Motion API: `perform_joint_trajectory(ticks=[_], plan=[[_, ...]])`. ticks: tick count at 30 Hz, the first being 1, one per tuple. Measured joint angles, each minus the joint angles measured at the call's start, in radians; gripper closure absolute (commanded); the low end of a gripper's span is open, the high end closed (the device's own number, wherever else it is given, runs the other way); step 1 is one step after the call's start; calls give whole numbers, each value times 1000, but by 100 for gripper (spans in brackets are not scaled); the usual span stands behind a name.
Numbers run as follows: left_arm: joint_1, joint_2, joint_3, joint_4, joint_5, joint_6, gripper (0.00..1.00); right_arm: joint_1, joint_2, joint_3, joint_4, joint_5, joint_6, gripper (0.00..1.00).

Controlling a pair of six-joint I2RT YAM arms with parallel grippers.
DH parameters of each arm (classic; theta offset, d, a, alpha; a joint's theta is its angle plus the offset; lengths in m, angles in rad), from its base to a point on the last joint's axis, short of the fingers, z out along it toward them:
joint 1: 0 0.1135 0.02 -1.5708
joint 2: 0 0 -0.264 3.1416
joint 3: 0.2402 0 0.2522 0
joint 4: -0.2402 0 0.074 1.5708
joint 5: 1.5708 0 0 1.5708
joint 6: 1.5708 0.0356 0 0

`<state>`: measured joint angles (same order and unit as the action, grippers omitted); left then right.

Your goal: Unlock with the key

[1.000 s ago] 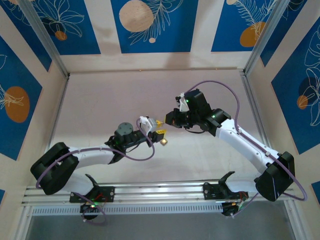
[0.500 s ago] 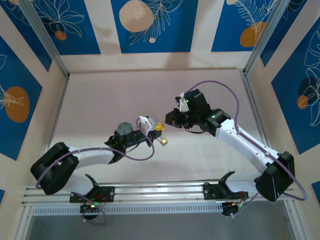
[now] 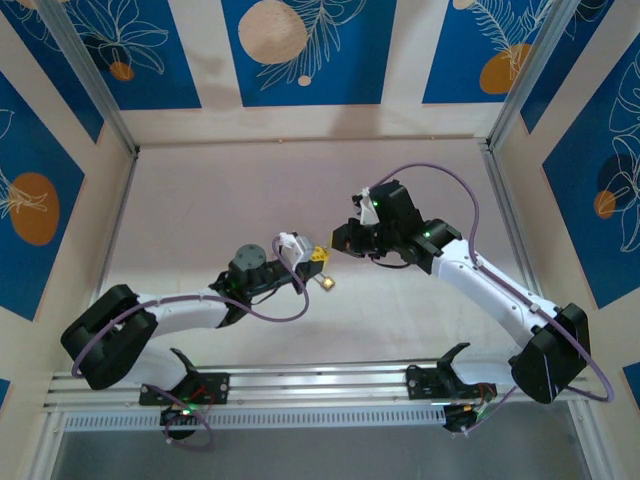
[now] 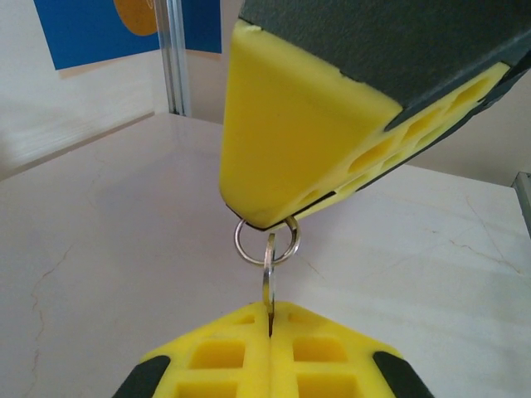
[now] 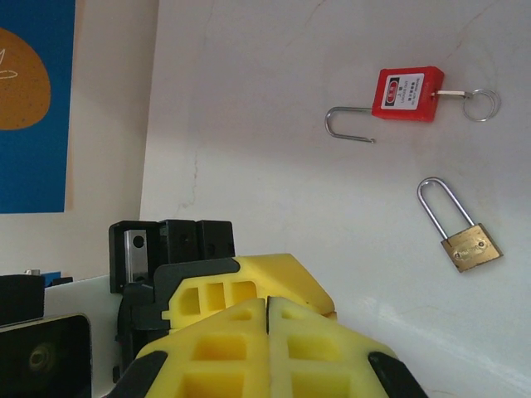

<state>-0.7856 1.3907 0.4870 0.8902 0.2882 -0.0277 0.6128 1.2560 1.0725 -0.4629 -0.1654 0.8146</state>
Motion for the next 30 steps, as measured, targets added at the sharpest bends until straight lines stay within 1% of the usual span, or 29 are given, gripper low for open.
perform_joint_trajectory(ticks=[15, 26, 28, 30], plan=[[0, 0, 0, -1, 1, 3, 100, -30, -24, -27, -1, 4, -1, 100], [0, 0, 0, -25, 8, 11, 100, -33, -24, -39, -1, 4, 0, 100], [0, -1, 3, -36, 8, 11, 100, -33, -24, -39, -1, 4, 0, 94], [0, -2, 10, -45, 8, 18, 100, -33, -24, -39, -1, 3, 0, 84]])
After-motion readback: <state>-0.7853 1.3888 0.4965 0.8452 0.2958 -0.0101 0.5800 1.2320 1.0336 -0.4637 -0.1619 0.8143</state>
